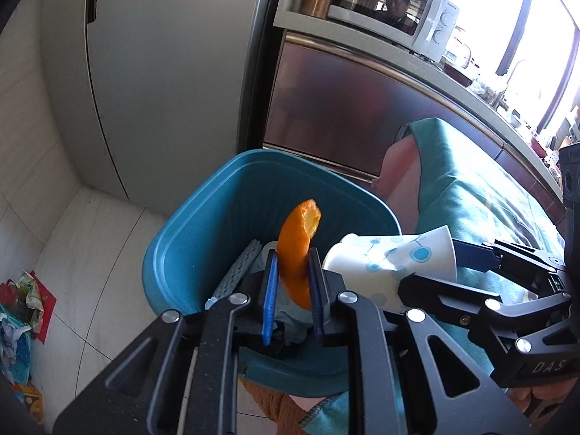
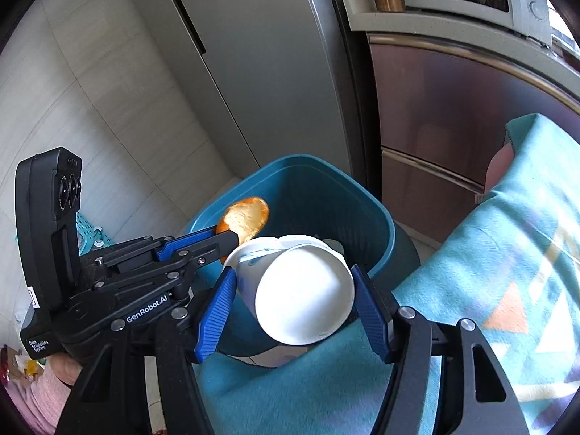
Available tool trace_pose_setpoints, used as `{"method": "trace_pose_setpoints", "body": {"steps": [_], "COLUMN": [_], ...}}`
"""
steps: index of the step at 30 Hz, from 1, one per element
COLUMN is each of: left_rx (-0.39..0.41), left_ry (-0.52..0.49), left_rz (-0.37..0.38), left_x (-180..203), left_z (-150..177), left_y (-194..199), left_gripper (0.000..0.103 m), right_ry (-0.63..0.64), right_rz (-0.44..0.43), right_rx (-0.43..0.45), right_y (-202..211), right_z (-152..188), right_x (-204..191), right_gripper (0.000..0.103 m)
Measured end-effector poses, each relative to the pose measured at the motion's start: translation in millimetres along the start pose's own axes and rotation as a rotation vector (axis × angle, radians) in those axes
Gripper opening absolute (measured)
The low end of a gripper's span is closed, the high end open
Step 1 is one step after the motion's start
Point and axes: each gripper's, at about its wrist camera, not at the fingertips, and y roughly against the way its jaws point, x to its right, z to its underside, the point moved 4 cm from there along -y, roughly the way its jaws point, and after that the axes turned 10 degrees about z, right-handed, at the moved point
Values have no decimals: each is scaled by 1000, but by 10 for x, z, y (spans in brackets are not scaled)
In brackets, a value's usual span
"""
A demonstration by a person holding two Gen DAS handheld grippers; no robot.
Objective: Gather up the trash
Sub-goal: 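Lower both tools into the teal bin and open them to drop peel and cup, then move both tools back over the table toward the foam net and gold wrapper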
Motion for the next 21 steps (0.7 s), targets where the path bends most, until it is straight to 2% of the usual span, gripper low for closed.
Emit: {"method": "trace_pose_setpoints", "body": {"steps": [5, 10, 16, 21], "left_rx": [-17, 0, 39, 82], "left_ry": [-1, -3, -25, -69], "left_rz": [-4, 2, 29, 90], "left_x": [-14, -5, 88, 302], "left_z": [18, 30, 47, 62], "left_y": [-122, -100, 85, 315], "left_gripper": [17, 17, 17, 17], "right_ry": [-15, -29, -45, -52], "right_rz": [-5, -18, -38, -44], "right_rx": [1, 18, 51, 108], "right_y": [-11, 57, 262, 549], "right_z": [12, 58, 185, 291], "right_x": [27, 67, 113, 202], "right_gripper": [62, 62, 62, 62]}}
